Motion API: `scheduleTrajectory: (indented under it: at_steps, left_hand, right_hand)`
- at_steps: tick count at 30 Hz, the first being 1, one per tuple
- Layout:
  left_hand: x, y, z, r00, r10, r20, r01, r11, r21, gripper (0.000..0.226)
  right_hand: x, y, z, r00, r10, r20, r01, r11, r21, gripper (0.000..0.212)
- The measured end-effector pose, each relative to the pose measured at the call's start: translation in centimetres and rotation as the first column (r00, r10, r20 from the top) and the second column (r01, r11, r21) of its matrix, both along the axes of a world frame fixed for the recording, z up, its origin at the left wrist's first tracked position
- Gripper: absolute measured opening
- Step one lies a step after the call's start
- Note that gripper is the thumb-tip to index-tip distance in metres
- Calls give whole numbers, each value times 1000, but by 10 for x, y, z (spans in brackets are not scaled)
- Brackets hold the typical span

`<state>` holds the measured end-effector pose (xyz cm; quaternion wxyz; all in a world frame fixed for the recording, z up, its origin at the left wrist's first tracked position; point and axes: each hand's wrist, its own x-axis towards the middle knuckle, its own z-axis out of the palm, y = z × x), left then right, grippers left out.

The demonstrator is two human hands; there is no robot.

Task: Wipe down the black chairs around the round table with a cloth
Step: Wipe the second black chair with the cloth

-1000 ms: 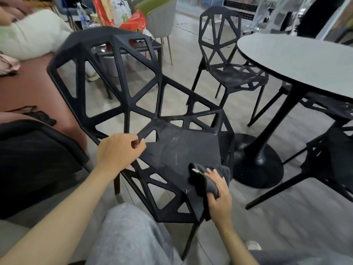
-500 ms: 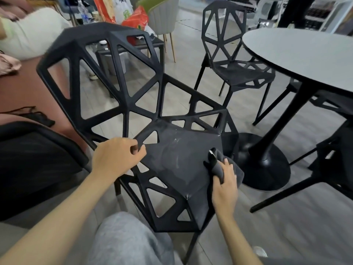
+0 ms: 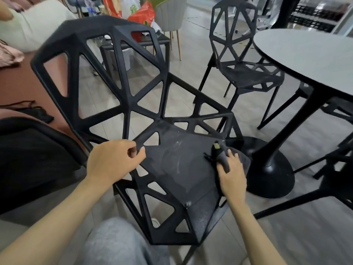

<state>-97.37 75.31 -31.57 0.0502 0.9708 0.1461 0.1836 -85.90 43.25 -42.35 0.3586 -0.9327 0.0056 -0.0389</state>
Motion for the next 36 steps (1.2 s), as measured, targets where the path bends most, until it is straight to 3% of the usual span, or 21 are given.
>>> scheduleTrajectory:
  at_steps: [4, 10, 15, 20, 24, 28, 31, 36]
  left_hand:
    - [0, 0, 0, 1000, -25, 8, 25, 999, 20, 46]
    - [2, 0, 1, 1000, -5, -16, 5, 1000, 1, 48]
    - [2, -2, 3, 1000, 14, -10, -15, 1000, -26, 46]
    - [0, -3, 4, 1000, 5, -8, -5, 1000, -24, 45]
    - [0, -1, 1, 1000, -8, 5, 8, 1000, -3, 44]
    - [2, 3, 0, 1000, -27, 3, 27, 1000, 9, 46]
    - [3, 3, 0, 1000, -25, 18, 24, 1000, 18, 46]
    - [5, 4, 1, 1000, -3, 29, 4, 999, -36, 44]
  right_hand:
    - [18, -12, 4, 986, 170, -7, -169, 981, -91, 55]
    - [100, -9, 7, 984, 179, 12, -173, 964, -204, 46]
    - [21, 0, 5, 943, 332, -25, -321, 886, -335, 58]
    - [-93, 21, 11, 795, 604, -51, -587, 745, -319, 58]
    - [-68, 14, 9, 708, 698, -102, -676, 630, -383, 56]
    - [36, 15, 4, 749, 649, -131, -610, 599, -520, 58]
    - [100, 19, 7, 839, 531, -117, -496, 660, -564, 53]
    - [87, 47, 6, 928, 362, -83, -346, 761, -548, 56]
